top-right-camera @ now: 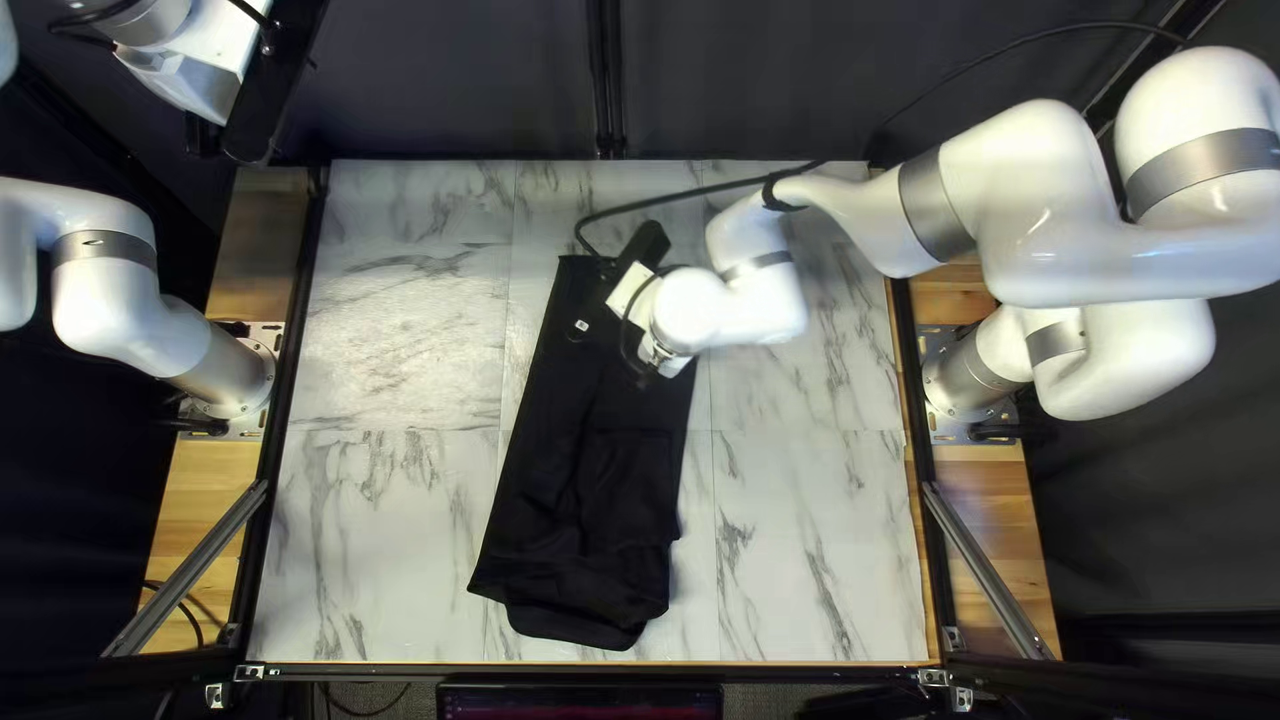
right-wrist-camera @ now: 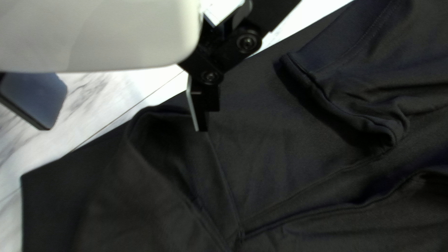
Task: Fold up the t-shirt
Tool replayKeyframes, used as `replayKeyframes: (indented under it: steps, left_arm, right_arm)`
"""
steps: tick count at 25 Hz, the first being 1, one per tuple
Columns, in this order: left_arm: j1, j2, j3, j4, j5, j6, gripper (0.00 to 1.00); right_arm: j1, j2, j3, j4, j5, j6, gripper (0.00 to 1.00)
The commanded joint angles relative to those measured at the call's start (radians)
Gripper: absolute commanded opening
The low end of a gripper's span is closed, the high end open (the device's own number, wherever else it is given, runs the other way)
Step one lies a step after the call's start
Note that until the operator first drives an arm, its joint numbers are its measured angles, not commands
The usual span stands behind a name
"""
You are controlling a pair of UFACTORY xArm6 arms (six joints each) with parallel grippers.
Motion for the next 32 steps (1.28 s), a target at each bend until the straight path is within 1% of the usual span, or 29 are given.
replayKeyframes:
  steps: [1, 2, 3, 4, 5, 7, 8, 10, 14, 18, 22, 26, 28, 32]
  left_arm:
    - [0.0, 0.0, 0.0, 0.0, 0.0, 0.0, 1.0]
    - [0.0, 0.0, 0.0, 0.0, 0.0, 0.0, 1.0]
    - [0.0, 0.0, 0.0, 0.0, 0.0, 0.0, 1.0]
    - [0.0, 0.0, 0.0, 0.0, 0.0, 0.0, 1.0]
    - [0.0, 0.0, 0.0, 0.0, 0.0, 0.0, 1.0]
    - [0.0, 0.0, 0.0, 0.0, 0.0, 0.0, 1.0]
    - [0.0, 0.0, 0.0, 0.0, 0.0, 0.0, 1.0]
    - [0.0, 0.0, 0.0, 0.0, 0.0, 0.0, 1.0]
    - [0.0, 0.0, 0.0, 0.0, 0.0, 0.0, 1.0]
    - [0.0, 0.0, 0.0, 0.0, 0.0, 0.0, 1.0]
    - [0.0, 0.0, 0.0, 0.0, 0.0, 0.0, 1.0]
    - [0.0, 0.0, 0.0, 0.0, 0.0, 0.0, 1.0]
    - [0.0, 0.0, 0.0, 0.0, 0.0, 0.0, 1.0]
    - [0.0, 0.0, 0.0, 0.0, 0.0, 0.0, 1.0]
  right_arm:
    - [-0.002, 0.011, -0.011, -0.015, 0.003, 0.044, 0.88]
    - [-0.005, 0.017, -0.014, -0.019, -0.001, 0.052, 0.87]
    - [-0.007, 0.021, -0.014, -0.021, -0.004, 0.056, 0.78]
    - [-0.011, 0.026, -0.014, -0.027, -0.011, 0.065, 0.73]
    - [-0.014, 0.028, -0.012, -0.029, -0.016, 0.069, 0.72]
    - [-0.021, 0.029, -0.003, -0.036, -0.026, 0.083, 0.16]
    - [-0.023, 0.027, 0.001, -0.038, -0.029, 0.088, 0.05]
    - [-0.025, 0.022, 0.011, -0.04, -0.032, 0.098, 0.01]
    - [-0.027, 0.021, 0.014, -0.034, -0.027, 0.106, 0.0]
    - [-0.025, 0.02, -0.001, -0.017, -0.013, 0.091, 0.0]
    - [-0.018, -0.002, -0.022, 0.002, 0.018, 0.048, 0.0]
    - [-0.019, 0.016, -0.043, 0.028, 0.02, -0.027, 0.0]
    - [-0.019, 0.021, -0.054, 0.04, 0.038, -0.06, 0.0]
    - [-0.01, 0.039, -0.104, 0.058, 0.124, -0.117, 0.0]
